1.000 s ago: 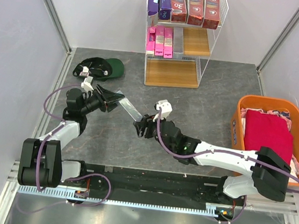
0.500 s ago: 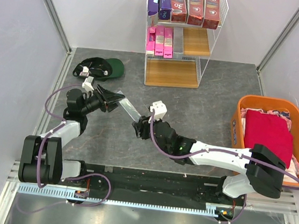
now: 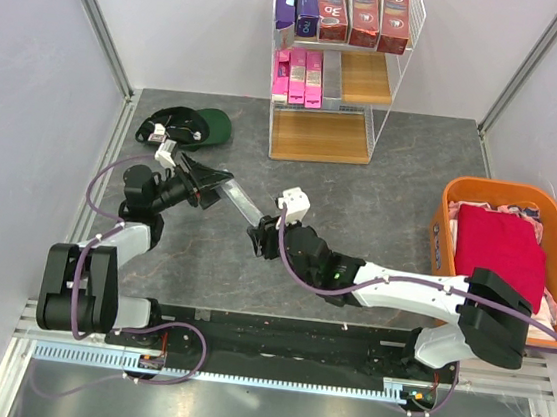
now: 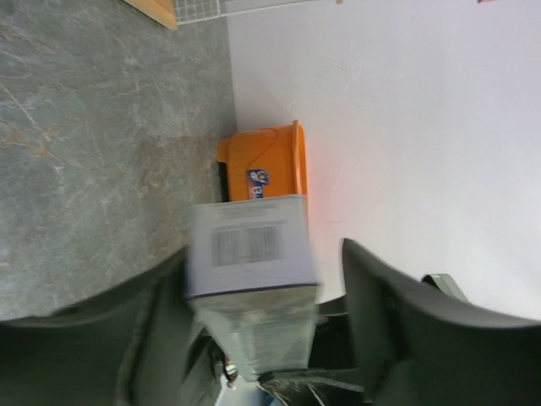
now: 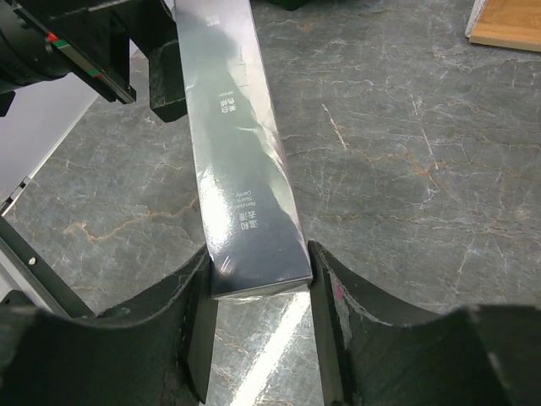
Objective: Place and organize the toothpastes onto the shelf
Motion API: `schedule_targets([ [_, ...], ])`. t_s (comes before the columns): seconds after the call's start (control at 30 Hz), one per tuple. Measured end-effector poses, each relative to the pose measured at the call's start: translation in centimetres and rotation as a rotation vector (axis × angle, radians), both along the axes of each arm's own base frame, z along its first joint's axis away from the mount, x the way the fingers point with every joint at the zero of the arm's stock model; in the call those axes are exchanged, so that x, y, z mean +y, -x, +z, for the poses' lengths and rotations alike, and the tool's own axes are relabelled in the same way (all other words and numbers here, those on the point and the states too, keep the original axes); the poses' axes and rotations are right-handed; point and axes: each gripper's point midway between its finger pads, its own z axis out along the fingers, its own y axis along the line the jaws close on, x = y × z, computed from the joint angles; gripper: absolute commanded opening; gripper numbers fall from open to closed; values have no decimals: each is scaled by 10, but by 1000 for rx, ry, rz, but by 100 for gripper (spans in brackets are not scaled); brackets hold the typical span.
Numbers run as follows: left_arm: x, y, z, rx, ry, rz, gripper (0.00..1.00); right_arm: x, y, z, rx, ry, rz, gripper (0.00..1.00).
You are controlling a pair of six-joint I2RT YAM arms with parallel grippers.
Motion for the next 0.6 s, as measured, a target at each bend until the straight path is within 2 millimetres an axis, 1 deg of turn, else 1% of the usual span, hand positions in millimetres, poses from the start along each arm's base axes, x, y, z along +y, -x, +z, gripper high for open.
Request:
schedule_targets([
  [0.03,0,1,1,-4,3,-4,85,0,0,0,3,-3,-1,25],
  [0.13,-1,2,2,-9,4,-17,88,2,0,1,12,-13,-2,25],
  [0.3,-1,3,-1,18,-3,-19,89,2,-5,2,55,-54,6,25],
  [0.47,0,3,2,19,-45,-12,89,-4,-21,4,128,-133,8,25],
  [0.6,4,2,7,1,-104,16,89,-17,-39,5,200,-244,0,25],
])
